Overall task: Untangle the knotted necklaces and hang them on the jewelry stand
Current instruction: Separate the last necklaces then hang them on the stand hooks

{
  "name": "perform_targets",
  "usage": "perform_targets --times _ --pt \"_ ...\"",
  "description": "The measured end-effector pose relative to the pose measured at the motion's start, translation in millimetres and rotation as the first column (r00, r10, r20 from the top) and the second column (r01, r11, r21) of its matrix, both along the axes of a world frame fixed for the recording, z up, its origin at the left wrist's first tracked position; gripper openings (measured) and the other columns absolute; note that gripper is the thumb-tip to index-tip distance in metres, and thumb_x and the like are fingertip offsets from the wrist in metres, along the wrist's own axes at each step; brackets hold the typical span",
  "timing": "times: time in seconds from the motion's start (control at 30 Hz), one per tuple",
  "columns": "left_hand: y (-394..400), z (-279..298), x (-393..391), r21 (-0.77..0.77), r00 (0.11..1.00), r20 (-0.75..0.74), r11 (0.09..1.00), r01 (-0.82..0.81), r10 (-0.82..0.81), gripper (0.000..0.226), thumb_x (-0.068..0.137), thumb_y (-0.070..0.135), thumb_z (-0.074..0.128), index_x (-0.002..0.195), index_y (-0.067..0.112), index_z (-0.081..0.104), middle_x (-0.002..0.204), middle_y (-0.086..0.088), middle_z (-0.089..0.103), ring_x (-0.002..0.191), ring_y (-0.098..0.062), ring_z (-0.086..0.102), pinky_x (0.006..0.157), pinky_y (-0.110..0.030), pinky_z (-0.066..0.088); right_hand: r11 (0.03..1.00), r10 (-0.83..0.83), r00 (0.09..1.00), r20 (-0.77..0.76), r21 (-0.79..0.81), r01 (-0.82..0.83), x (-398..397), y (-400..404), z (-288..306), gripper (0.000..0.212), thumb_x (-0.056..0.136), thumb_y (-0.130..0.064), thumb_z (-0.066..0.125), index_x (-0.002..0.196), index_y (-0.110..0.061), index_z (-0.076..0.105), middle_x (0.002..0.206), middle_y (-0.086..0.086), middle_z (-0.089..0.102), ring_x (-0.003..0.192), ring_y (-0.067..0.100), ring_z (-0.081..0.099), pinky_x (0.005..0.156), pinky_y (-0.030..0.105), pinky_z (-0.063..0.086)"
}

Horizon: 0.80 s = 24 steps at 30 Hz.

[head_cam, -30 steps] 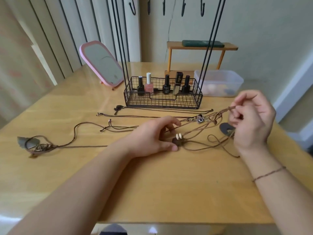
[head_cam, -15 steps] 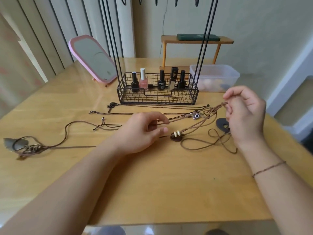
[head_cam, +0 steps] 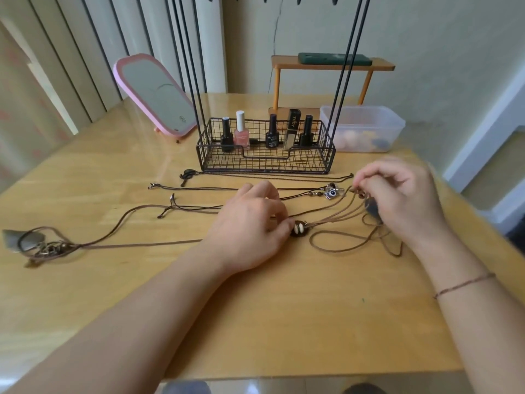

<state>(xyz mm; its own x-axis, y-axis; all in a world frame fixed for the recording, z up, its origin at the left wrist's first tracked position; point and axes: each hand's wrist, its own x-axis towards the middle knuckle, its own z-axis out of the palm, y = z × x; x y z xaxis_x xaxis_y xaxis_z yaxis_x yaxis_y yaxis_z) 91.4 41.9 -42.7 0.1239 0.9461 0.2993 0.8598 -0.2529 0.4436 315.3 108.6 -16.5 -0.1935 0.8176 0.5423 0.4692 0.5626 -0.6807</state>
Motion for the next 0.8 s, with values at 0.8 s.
perform_targets --times 0.8 --pt "-4.4 7.6 -5.1 -0.198 0.994 0.092 0.977 0.073 -0.056 0.010 0.079 0.035 0.074 0.081 0.032 0.064 0.113 0.014 0.042 0.109 -0.014 0.037 0.102 -0.037 0.036 0.943 0.313 0.949 0.042 -0.131 -0.306 -15.0 -4.5 -7.0 0.006 0.087 -0.023 0.075 0.082 -0.027 0.074 0.084 -0.001 0.060 0.074 0.019 0.056 0.068 0.029 0.045"
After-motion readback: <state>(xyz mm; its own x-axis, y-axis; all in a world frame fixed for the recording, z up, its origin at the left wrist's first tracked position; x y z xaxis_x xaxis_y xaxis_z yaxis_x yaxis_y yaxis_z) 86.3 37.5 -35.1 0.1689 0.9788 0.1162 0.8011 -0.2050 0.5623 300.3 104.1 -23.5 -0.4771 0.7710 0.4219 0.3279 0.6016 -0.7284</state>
